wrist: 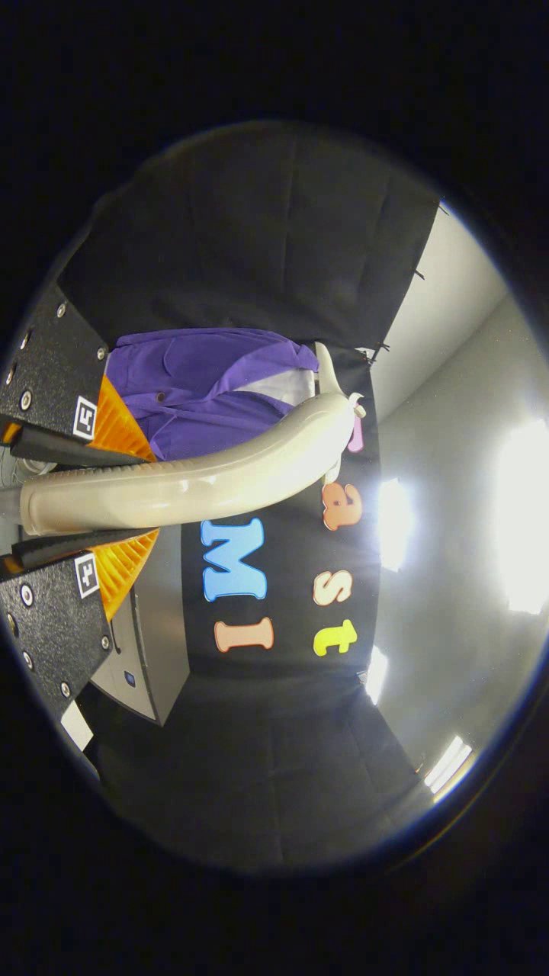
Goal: Iron the clothes twice with a garment steamer, once on the left side and once on the right side.
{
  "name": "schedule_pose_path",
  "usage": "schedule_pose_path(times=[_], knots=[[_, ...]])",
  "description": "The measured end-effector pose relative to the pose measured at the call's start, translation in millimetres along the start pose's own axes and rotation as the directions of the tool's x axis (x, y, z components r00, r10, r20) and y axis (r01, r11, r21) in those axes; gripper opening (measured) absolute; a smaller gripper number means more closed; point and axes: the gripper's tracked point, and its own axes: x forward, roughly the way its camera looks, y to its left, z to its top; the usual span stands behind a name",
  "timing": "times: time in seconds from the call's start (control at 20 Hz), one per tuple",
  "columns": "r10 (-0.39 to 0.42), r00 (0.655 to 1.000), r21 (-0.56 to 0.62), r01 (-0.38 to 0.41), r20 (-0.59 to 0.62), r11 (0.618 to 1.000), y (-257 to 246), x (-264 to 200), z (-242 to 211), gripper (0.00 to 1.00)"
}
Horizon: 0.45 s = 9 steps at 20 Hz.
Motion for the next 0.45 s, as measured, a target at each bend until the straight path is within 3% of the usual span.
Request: schedule_pose_path(times=[0.45], knots=[[-0.004,0.999,0.035,0.006,-0.047,0.999,14.1,3.0,-8.6,0.40]])
